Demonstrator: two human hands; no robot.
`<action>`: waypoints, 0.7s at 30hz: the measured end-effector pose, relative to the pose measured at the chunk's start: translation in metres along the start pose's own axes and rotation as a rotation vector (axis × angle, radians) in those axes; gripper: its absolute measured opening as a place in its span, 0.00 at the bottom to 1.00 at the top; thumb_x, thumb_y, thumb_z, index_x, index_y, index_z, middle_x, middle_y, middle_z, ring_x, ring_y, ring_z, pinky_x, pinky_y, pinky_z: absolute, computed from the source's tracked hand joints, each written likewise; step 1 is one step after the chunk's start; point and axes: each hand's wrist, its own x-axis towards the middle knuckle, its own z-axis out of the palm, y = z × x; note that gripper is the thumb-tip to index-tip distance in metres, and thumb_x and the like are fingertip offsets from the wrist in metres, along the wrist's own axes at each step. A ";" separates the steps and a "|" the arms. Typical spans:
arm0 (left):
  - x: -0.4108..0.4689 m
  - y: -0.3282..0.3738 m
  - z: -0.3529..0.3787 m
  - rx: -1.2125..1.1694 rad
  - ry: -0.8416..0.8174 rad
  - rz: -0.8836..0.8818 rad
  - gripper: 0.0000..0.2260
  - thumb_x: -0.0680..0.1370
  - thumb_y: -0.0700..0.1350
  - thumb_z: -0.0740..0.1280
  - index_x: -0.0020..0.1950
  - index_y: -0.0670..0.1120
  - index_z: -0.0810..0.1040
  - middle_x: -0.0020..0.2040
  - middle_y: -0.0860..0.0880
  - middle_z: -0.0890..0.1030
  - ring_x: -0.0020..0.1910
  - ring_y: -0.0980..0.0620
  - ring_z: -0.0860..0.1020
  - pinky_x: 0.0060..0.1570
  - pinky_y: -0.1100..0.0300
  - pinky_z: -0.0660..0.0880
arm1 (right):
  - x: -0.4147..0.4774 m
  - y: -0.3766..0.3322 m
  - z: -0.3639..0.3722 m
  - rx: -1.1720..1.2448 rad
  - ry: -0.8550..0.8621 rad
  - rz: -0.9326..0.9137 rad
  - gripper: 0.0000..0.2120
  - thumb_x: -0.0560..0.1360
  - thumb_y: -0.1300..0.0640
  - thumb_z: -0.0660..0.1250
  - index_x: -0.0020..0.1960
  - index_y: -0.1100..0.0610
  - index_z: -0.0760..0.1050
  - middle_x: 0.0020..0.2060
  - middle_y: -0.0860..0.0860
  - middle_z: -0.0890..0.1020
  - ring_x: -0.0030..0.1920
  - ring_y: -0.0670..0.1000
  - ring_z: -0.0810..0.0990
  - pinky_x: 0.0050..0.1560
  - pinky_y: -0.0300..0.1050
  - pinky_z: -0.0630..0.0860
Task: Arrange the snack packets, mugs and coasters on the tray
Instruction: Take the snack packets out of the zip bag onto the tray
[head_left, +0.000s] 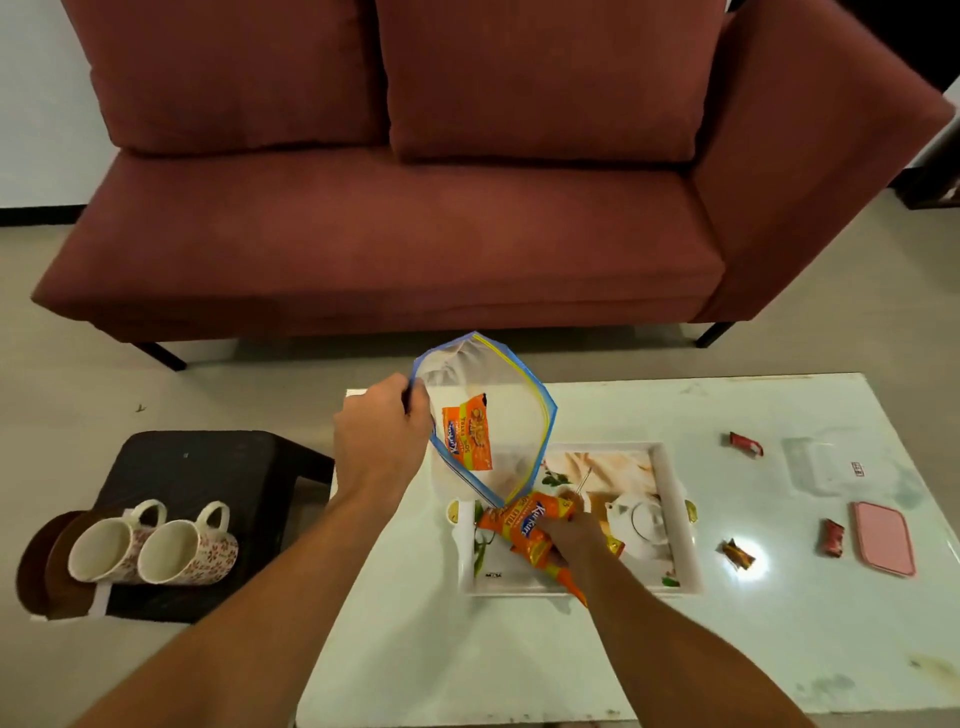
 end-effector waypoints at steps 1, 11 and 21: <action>-0.001 0.003 -0.002 -0.007 -0.009 0.002 0.17 0.83 0.50 0.61 0.38 0.45 0.76 0.34 0.47 0.81 0.31 0.47 0.76 0.30 0.56 0.69 | -0.008 -0.002 -0.004 -0.068 0.036 -0.007 0.19 0.75 0.58 0.73 0.64 0.60 0.76 0.53 0.60 0.84 0.51 0.61 0.84 0.51 0.59 0.84; -0.008 0.059 -0.050 0.050 -0.118 0.026 0.14 0.83 0.51 0.60 0.39 0.49 0.71 0.38 0.48 0.82 0.31 0.53 0.69 0.27 0.60 0.56 | -0.196 -0.155 -0.049 -0.100 0.261 -0.986 0.10 0.71 0.50 0.60 0.40 0.45 0.81 0.35 0.43 0.85 0.36 0.46 0.84 0.35 0.47 0.82; 0.004 0.099 -0.098 -0.071 -0.095 0.151 0.16 0.80 0.50 0.64 0.34 0.47 0.74 0.29 0.52 0.77 0.28 0.51 0.72 0.29 0.56 0.67 | -0.178 -0.196 0.003 -0.795 0.113 -0.364 0.16 0.70 0.55 0.72 0.57 0.56 0.81 0.55 0.52 0.85 0.55 0.54 0.85 0.54 0.46 0.81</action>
